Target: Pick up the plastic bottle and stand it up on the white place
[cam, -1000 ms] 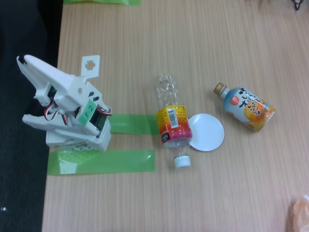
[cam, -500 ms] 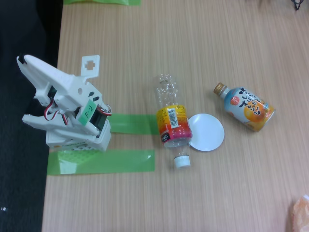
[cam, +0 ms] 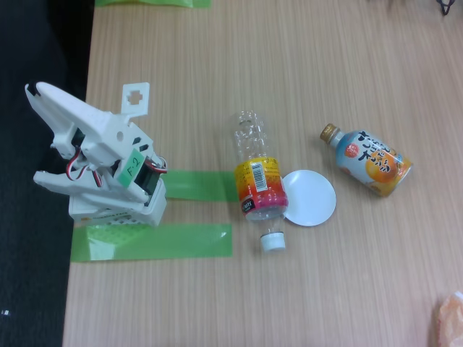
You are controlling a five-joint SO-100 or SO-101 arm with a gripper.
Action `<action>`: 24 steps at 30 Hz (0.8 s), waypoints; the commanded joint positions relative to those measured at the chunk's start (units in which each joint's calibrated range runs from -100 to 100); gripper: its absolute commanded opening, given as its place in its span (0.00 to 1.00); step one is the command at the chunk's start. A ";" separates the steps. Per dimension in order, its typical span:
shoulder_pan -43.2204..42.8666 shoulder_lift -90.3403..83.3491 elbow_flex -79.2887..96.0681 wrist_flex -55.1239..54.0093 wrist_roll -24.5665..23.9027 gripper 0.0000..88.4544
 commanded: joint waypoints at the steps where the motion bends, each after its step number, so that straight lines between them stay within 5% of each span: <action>1: -0.15 0.25 0.27 -0.92 0.03 0.06; 24: 0.22 0.25 0.27 -0.92 0.29 0.06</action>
